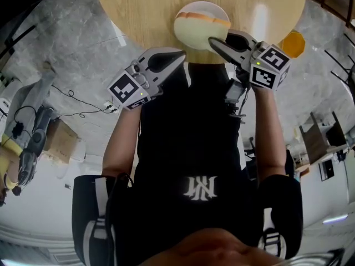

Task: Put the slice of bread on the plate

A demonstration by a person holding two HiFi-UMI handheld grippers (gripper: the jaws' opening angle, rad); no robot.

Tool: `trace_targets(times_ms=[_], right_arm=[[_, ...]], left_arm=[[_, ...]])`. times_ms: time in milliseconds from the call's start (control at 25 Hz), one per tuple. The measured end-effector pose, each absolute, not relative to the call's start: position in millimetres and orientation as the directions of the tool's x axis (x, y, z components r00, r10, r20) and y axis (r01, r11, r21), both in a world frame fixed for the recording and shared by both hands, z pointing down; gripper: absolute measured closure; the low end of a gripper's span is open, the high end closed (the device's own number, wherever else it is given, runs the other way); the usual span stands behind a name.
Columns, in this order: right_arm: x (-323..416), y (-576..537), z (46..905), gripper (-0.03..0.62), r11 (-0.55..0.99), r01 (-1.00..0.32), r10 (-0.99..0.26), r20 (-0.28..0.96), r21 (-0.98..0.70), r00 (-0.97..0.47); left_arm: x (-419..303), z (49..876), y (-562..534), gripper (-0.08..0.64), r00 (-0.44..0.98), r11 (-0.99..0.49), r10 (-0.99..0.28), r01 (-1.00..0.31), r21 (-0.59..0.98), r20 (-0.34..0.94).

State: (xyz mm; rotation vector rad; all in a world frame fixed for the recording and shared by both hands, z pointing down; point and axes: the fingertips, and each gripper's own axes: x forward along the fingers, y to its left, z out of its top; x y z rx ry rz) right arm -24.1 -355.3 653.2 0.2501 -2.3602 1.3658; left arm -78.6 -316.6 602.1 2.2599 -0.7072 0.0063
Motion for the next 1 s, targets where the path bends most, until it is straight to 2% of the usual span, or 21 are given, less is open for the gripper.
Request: trace_targets(times_ms=[40,120,280,360,520,720,840,920,1000], right_arm=[[-22.5,-355.4,657.3,0.469,0.547,-0.369,0.043,0.465,-0.751,-0.884],[-20.8,-356.1,664.5,0.396,0.626,-0.403,0.031,0.538,-0.667,-0.842],[-19.2,-362.0,673.0,0.359,0.74,-0.473,-0.054,0.658,-0.479,-0.751],[-16.2,-366.2,676.9,0.321,0.771,-0.511,-0.119,0.704,-0.379,-0.701],[-12.8,-371.7,679.0,0.273,0.78,-0.567,-0.215,0.739,-0.264,-0.639],[-12.9,-378.2,668.7,0.27,0.789,-0.584,-0.291,0.72,-0.192,-0.63],[-17.2,-365.7,642.5,0.27,0.785,-0.565,-0.277,0.672,-0.254,-0.687],[-19.9,-358.4,613.6,0.335,0.801,-0.531,-0.282,0.609,-0.276,-0.741],[-21.3,-379.1,584.7,0.351,0.863,-0.475,-0.326,0.531,-0.17,-0.782]], left_arm=[[-78.2,602.5,-316.8,0.548,0.847,-0.563,-0.488,-0.491,0.665,0.212],[-77.9,603.7,-317.5,0.548,0.846,-0.564,-0.49,-0.492,0.663,0.211],[-76.8,604.6,-317.2,0.548,0.846,-0.561,-0.491,-0.488,0.669,0.205],[-74.9,604.5,-314.6,0.548,0.849,-0.561,-0.488,-0.483,0.673,0.202],[-73.7,603.4,-307.2,0.548,0.855,-0.56,-0.482,-0.47,0.682,0.192],[-79.1,598.8,-306.3,0.548,0.858,-0.581,-0.485,-0.463,0.67,0.172],[-83.1,578.9,-303.0,0.548,0.859,-0.6,-0.49,-0.455,0.658,0.148],[-83.2,560.1,-303.9,0.548,0.872,-0.639,-0.478,-0.43,0.638,0.108],[-83.3,544.2,-331.3,0.548,0.899,-0.741,-0.437,-0.37,0.561,0.016]])
